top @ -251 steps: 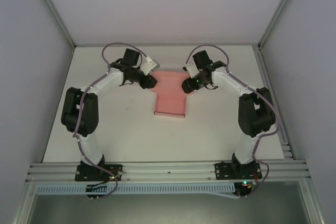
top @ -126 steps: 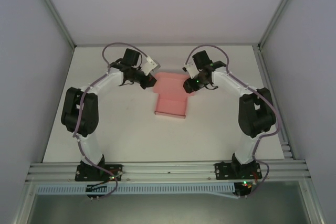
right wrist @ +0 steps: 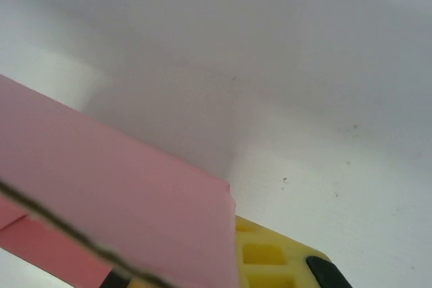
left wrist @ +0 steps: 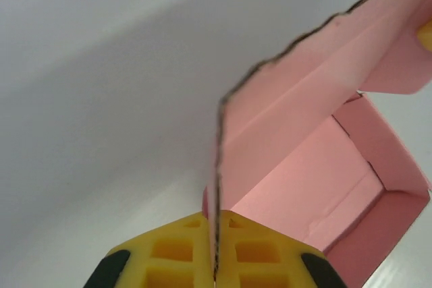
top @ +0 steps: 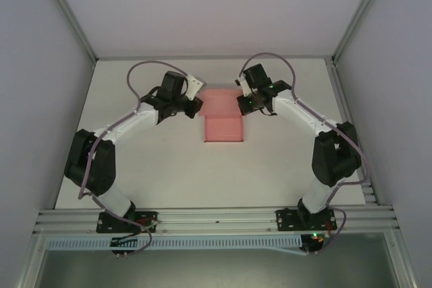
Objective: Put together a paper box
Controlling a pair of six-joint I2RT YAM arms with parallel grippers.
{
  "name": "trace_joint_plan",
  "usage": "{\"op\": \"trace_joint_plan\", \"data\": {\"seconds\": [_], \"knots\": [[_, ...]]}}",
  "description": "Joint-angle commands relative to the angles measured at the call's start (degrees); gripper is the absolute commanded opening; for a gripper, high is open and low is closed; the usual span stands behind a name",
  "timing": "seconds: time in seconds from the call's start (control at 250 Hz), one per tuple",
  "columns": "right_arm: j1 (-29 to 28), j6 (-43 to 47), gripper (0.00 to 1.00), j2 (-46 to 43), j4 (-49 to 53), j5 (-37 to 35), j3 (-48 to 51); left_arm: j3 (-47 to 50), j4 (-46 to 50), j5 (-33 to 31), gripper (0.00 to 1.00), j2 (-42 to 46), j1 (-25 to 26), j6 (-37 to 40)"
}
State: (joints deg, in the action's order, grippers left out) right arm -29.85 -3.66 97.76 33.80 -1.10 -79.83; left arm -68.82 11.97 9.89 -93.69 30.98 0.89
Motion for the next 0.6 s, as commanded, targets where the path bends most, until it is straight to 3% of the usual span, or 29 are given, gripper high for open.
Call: {"op": "trace_joint_plan", "data": {"seconds": [0.0, 0.16, 0.459, 0.595], "knots": [[-3.71, -12.14, 0.00, -1.60, -6.52, -13.06, 2.42, 1.75, -6.85, -14.20, 0.00, 1.81, 3.59, -10.31], [-6.68, -21.55, 0.00, -0.95, -17.02, -17.95, 7.27, 2.85, -13.72, -18.20, 0.00, -0.64, 6.13, -16.33], [-9.34, -24.07, 0.00, -1.65, -41.62, -18.98, 19.40, 6.71, -24.12, -19.41, 0.00, -3.57, 7.49, -20.43], [-11.47, -25.51, 0.00, -2.04, -45.47, -22.22, 22.77, 12.57, -30.78, -18.72, 0.00, -2.18, 8.75, -23.92]]}}
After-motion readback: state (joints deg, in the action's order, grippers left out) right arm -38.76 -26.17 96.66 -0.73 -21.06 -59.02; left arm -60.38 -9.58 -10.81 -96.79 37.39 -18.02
